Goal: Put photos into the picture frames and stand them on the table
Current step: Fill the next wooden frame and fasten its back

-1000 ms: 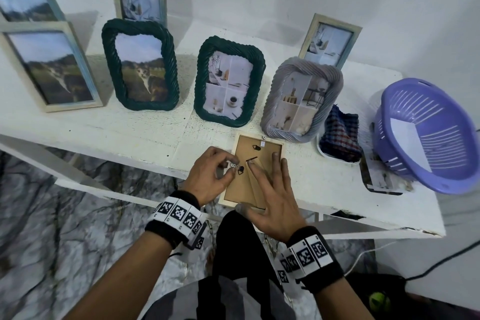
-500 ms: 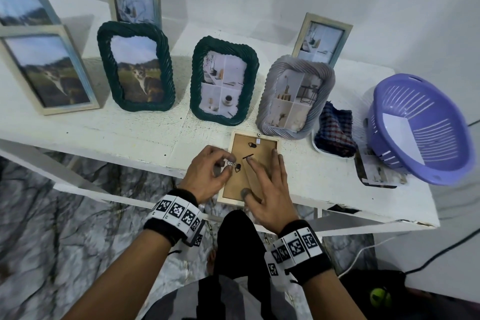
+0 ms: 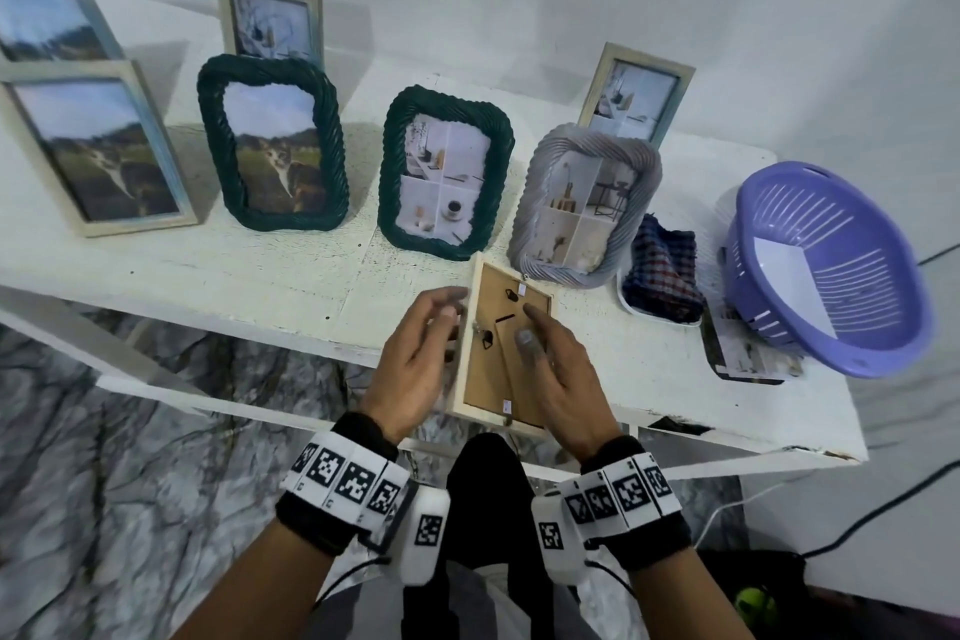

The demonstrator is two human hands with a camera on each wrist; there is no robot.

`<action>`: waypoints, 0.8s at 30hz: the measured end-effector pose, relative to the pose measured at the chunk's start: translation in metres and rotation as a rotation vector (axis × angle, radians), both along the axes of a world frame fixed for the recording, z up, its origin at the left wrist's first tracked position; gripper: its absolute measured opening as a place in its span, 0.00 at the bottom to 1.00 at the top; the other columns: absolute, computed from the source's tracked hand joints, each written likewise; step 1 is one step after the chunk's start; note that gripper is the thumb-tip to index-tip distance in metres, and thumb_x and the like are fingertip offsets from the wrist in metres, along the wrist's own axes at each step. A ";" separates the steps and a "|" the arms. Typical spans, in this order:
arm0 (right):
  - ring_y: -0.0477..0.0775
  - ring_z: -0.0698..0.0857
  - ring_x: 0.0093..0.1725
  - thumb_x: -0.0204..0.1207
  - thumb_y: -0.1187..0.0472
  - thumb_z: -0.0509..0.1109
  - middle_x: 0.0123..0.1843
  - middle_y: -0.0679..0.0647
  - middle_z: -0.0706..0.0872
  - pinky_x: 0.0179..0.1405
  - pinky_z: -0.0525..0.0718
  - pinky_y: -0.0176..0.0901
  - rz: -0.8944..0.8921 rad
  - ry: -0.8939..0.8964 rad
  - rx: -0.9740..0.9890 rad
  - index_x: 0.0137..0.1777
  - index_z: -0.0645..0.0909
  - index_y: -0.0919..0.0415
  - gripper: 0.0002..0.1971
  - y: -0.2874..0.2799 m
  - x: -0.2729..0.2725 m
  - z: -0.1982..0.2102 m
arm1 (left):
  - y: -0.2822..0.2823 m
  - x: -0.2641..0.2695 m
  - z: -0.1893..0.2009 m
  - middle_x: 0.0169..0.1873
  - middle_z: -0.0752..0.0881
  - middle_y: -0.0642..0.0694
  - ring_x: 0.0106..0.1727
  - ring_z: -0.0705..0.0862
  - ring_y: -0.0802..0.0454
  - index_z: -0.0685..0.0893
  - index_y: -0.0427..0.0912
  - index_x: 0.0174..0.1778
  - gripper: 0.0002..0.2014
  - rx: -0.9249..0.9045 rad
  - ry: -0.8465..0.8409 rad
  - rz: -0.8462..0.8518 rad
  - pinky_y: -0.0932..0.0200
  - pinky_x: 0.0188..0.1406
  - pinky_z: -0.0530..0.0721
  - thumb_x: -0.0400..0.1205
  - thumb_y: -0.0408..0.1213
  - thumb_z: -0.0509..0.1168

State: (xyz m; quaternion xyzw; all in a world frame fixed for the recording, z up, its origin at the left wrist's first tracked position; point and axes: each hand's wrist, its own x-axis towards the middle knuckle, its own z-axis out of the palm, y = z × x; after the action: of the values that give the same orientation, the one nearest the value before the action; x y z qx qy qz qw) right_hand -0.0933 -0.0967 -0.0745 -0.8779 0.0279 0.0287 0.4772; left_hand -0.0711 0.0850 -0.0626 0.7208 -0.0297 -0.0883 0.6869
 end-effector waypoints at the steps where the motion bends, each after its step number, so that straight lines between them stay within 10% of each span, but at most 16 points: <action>1: 0.46 0.72 0.74 0.80 0.31 0.50 0.74 0.43 0.75 0.74 0.68 0.44 -0.002 0.042 0.050 0.78 0.69 0.49 0.33 -0.002 0.000 0.006 | -0.003 0.000 0.010 0.58 0.85 0.46 0.58 0.86 0.52 0.78 0.46 0.67 0.14 -0.062 -0.003 0.014 0.58 0.58 0.84 0.91 0.41 0.50; 9: 0.49 0.85 0.62 0.76 0.30 0.61 0.63 0.47 0.87 0.62 0.84 0.58 -0.247 0.141 0.458 0.65 0.80 0.42 0.24 -0.042 -0.002 0.045 | -0.058 0.005 0.033 0.61 0.87 0.39 0.62 0.87 0.45 0.75 0.40 0.70 0.18 -0.296 0.074 -0.232 0.57 0.63 0.83 0.91 0.42 0.47; 17: 0.65 0.90 0.46 0.84 0.64 0.63 0.51 0.66 0.90 0.46 0.89 0.63 -0.425 0.128 0.560 0.66 0.76 0.63 0.12 -0.088 -0.014 0.031 | -0.080 0.014 -0.028 0.65 0.80 0.50 0.65 0.80 0.57 0.75 0.49 0.71 0.16 0.235 -0.004 -0.198 0.75 0.57 0.75 0.87 0.46 0.60; 24: 0.66 0.88 0.53 0.83 0.65 0.61 0.59 0.65 0.88 0.43 0.88 0.54 -0.470 0.235 1.015 0.66 0.78 0.63 0.13 -0.086 -0.018 0.021 | -0.092 0.019 -0.020 0.61 0.84 0.56 0.60 0.84 0.64 0.73 0.53 0.71 0.14 -0.111 0.179 -0.080 0.66 0.59 0.81 0.89 0.43 0.55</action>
State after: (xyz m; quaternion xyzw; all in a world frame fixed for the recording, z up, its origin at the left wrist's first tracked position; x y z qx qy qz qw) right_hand -0.1115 -0.1828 -0.0537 -0.4996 0.2581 0.0288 0.8264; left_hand -0.0520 -0.0074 -0.0822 0.6691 -0.0015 -0.1779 0.7215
